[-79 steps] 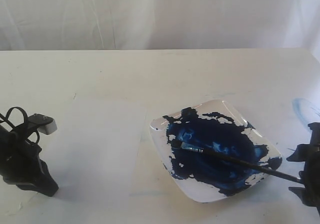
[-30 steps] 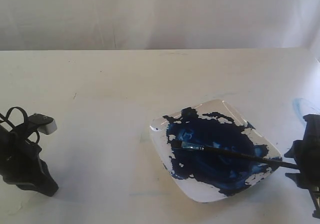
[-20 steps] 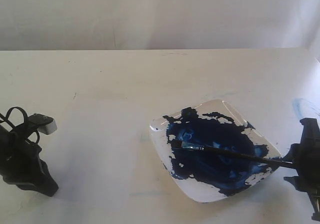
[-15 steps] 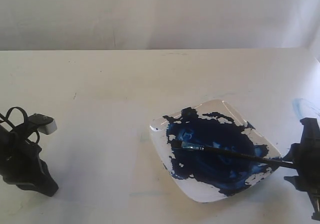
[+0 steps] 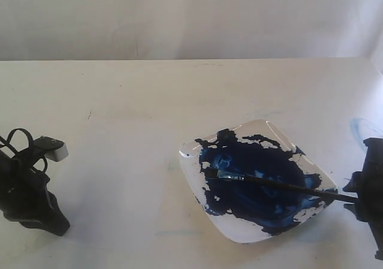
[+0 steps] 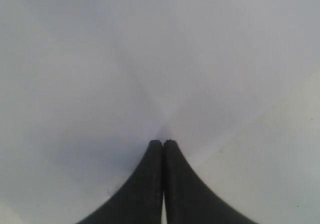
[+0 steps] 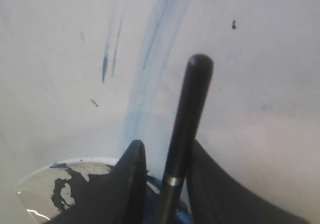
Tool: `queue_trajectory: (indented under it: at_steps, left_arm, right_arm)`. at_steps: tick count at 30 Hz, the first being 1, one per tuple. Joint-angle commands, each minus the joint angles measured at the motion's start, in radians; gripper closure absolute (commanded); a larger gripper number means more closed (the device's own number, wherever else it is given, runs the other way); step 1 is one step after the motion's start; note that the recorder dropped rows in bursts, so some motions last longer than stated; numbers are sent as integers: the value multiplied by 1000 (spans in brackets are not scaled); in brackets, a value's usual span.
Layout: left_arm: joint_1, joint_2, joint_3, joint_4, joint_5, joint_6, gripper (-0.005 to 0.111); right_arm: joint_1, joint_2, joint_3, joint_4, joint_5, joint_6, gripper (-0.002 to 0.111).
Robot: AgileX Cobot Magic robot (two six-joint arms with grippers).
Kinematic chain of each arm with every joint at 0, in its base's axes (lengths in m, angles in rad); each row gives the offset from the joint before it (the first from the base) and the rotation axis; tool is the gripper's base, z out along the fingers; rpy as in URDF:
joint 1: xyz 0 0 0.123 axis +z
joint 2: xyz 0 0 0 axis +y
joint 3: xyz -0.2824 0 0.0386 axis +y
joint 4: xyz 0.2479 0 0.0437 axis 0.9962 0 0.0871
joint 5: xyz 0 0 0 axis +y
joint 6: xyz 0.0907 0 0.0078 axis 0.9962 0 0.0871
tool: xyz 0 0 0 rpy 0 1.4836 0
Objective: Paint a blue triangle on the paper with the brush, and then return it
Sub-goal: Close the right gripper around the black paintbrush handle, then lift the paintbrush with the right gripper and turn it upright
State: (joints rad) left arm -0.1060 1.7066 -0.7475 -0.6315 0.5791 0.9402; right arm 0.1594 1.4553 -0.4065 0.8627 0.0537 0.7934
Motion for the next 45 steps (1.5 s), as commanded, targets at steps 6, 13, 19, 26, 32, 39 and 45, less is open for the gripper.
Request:
queue_trajectory:
  at_steps: [6, 13, 19, 26, 32, 39, 45]
  left_arm:
    - [4, -2, 7, -3, 15, 2, 107]
    - [4, -2, 7, -3, 15, 2, 107]
    - [4, -2, 7, -3, 15, 2, 107]
    - [4, -2, 7, -3, 17, 2, 107]
    - [4, -2, 7, -3, 17, 2, 107]
    - [4, -2, 7, -3, 17, 2, 107]
    - [4, -2, 7, -3, 17, 2, 107]
  right_arm:
    - [2, 2, -3, -1, -13, -6, 83]
    - [2, 2, -3, -1, -13, -6, 95]
    - [2, 2, -3, 1, -21, -6, 103]
    - [2, -74, -5, 1, -93, -6, 103]
    - [2, -216, -59, -104, -203, -13, 103]
    - [2, -289, -217, -594, -235, -38, 103]
    - [23, -293, -336, -975, -237, -29, 103]
